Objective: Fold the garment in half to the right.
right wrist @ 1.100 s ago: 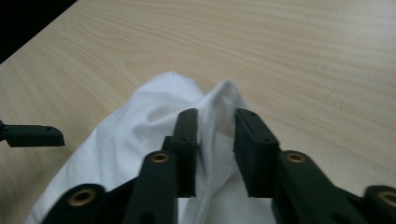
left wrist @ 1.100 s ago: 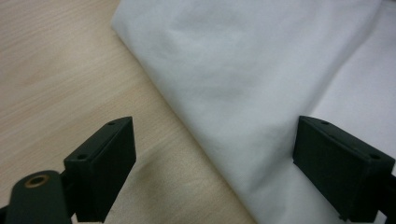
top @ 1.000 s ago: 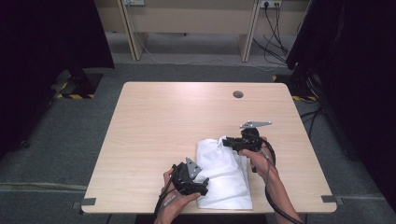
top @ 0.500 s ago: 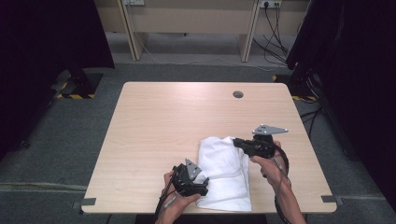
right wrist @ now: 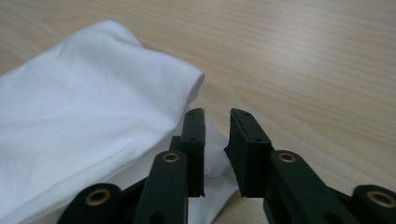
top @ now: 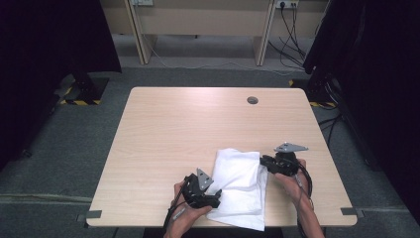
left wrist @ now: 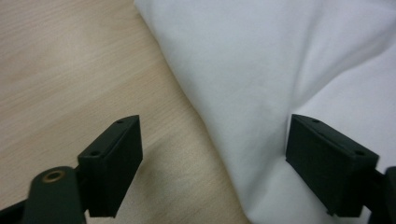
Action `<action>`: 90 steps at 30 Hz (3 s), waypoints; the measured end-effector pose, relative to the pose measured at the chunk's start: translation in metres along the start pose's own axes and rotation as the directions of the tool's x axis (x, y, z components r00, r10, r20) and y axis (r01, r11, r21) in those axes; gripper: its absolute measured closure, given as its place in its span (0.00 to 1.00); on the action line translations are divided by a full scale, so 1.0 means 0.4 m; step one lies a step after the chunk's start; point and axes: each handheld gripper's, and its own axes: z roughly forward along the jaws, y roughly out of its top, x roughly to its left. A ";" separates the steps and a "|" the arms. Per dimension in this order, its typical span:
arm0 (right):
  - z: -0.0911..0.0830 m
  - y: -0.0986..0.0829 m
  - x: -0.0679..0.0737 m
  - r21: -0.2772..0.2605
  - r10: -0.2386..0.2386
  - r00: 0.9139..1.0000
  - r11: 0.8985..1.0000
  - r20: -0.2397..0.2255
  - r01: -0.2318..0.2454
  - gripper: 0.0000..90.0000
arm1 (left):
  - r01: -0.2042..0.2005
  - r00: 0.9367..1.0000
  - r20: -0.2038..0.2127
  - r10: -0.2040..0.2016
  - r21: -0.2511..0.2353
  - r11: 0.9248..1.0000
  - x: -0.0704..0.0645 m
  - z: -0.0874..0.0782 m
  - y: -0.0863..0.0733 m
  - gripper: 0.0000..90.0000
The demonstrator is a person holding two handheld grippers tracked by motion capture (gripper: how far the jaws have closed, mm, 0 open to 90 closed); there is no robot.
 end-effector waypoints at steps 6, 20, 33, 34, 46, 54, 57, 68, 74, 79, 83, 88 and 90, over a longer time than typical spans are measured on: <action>-0.091 -0.005 0.055 -0.036 -0.019 0.998 0.999 -0.064 0.017 0.62 | 0.022 1.000 0.001 -0.022 -0.058 0.998 0.008 -0.012 0.020 0.15; -0.181 -0.151 0.158 0.027 -0.047 0.985 0.998 -0.168 0.053 0.54 | 0.035 0.996 -0.078 -0.040 -0.062 0.997 0.083 0.066 0.143 0.13; -0.174 -0.201 0.188 0.071 -0.058 0.981 0.995 -0.183 0.072 0.67 | -0.030 0.994 -0.101 0.028 -0.010 1.000 0.072 0.147 0.180 0.14; -0.170 -0.204 0.189 0.079 -0.065 0.980 0.994 -0.186 0.081 0.70 | -0.038 0.994 -0.105 0.037 -0.003 0.999 0.071 0.153 0.179 0.14; -0.176 -0.211 0.199 0.045 -0.185 0.967 0.980 -0.178 0.196 1.00 | -0.057 0.987 -0.149 0.066 0.067 0.996 0.064 0.185 0.169 0.15; -0.189 -0.200 0.206 0.031 -0.100 0.976 0.994 -0.196 0.108 0.66 | -0.051 0.986 -0.153 0.061 0.071 0.996 0.062 0.182 0.165 0.17; -0.177 -0.202 0.211 0.050 -0.047 0.980 0.997 -0.191 0.058 0.51 | -0.042 0.983 -0.173 0.055 0.077 0.996 0.063 0.173 0.160 0.18; -0.131 -0.182 0.227 0.075 -0.157 0.980 0.983 -0.118 0.167 0.76 | -0.014 0.970 -0.242 0.038 0.100 0.995 0.073 0.157 0.153 0.20; -0.110 -0.157 0.210 0.072 -0.245 0.967 0.966 -0.068 0.250 0.91 | 0.022 0.970 -0.244 0.004 0.100 0.995 0.110 0.163 0.157 0.20; -0.133 -0.144 0.213 0.047 -0.275 0.960 0.960 -0.056 0.277 0.92 | 0.008 0.969 -0.246 0.019 0.110 0.994 0.121 0.160 0.157 0.20; -0.171 -0.138 0.237 0.017 -0.303 0.950 0.952 -0.071 0.305 0.93 | 0.010 0.969 -0.246 0.016 0.103 0.995 0.119 0.159 0.155 0.21; -0.195 -0.159 0.260 0.031 -0.319 0.943 0.946 -0.099 0.323 0.93 | 0.017 0.970 -0.244 0.010 0.105 0.994 0.122 0.161 0.156 0.20; -0.190 -0.175 0.261 0.043 -0.312 0.944 0.947 -0.111 0.318 0.93 | 0.015 0.970 -0.243 0.011 0.107 0.994 0.122 0.162 0.158 0.20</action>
